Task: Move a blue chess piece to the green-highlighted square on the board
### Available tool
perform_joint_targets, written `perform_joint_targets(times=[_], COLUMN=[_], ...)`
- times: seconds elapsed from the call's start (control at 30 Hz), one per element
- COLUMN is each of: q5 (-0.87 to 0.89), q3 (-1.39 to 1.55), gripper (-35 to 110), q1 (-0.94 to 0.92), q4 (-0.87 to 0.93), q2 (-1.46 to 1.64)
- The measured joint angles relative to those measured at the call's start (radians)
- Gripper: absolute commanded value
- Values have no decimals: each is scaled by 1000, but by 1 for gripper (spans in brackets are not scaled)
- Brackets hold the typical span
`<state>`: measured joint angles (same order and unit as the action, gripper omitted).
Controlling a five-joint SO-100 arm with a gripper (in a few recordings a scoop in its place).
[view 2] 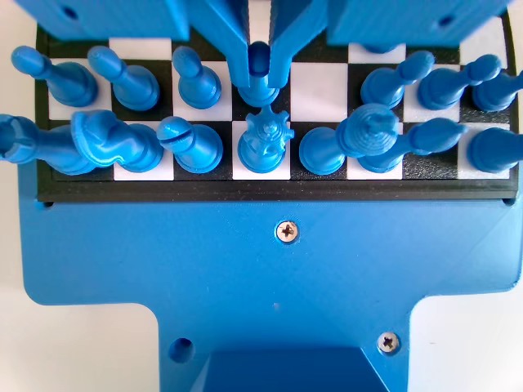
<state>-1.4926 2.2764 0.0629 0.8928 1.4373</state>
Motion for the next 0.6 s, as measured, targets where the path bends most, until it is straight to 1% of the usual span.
perform_joint_targets(times=[0.23,0.4,0.6], q5=[-25,-52,-48], q3=[-29,-117,-235], gripper=[1,1,1], q1=[-8,-43,-57], q4=[67,163,235], q2=[0,-2,-18])
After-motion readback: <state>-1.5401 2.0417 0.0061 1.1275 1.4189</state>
